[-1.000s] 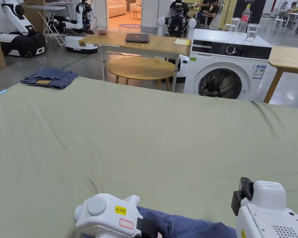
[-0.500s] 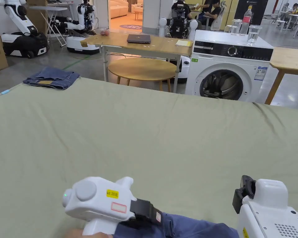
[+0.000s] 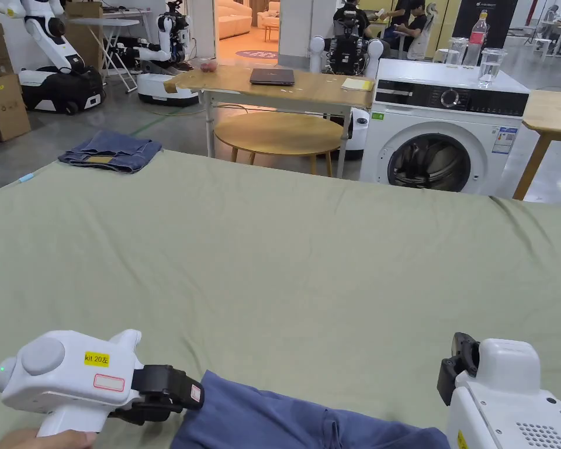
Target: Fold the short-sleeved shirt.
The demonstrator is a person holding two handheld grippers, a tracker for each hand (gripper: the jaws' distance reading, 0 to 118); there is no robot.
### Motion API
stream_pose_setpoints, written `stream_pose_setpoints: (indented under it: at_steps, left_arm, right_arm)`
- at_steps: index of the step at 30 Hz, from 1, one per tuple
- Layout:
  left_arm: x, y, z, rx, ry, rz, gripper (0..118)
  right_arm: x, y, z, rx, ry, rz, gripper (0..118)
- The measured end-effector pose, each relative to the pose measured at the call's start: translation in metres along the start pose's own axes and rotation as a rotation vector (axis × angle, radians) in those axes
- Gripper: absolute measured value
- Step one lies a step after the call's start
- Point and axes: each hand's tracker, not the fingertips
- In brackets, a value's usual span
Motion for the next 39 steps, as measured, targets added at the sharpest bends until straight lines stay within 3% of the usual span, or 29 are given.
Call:
stream_pose_setpoints:
  at_steps: [2, 7, 9, 11, 12, 14, 25, 34, 39]
  left_arm:
    - [-0.015, -0.002, -0.011, -0.031, -0.039, 0.059, 65]
    - [-0.029, -0.015, -0.027, -0.012, -0.312, 0.107, 65]
    - [-0.03, -0.021, -0.038, -0.05, -0.379, 0.163, 45]
    - [-0.025, -0.026, -0.047, -0.044, -0.315, 0.152, 17]
    - [-0.023, -0.027, -0.05, -0.026, -0.259, 0.125, 15]
    - [-0.021, -0.031, -0.046, -0.008, -0.298, 0.127, 11]
    - [0.009, -0.018, 0.002, 0.078, -0.296, 0.043, 8]
    - [0.028, 0.006, 0.088, 0.178, -0.108, -0.015, 8]
    - [0.059, 0.013, 0.095, 0.17, 0.016, -0.103, 8]
  right_arm:
    - [-0.002, -0.001, -0.001, -0.004, 0.001, 0.005, 0]
    - [-0.003, -0.001, 0.0, -0.01, -0.001, 0.012, 0]
    - [-0.002, -0.001, 0.001, -0.013, -0.003, 0.009, 0]
    - [-0.001, -0.002, 0.001, -0.016, -0.006, 0.007, 0]
    - [-0.001, -0.002, 0.002, -0.018, -0.008, 0.006, 0]
    - [0.0, -0.003, 0.002, -0.021, -0.011, 0.006, 0]
    - [0.0, 0.001, 0.001, -0.012, -0.01, 0.011, 0]
    - [-0.006, 0.005, -0.001, -0.002, 0.017, 0.016, 0]
    - [-0.01, 0.004, -0.003, -0.002, 0.029, 0.007, 0]
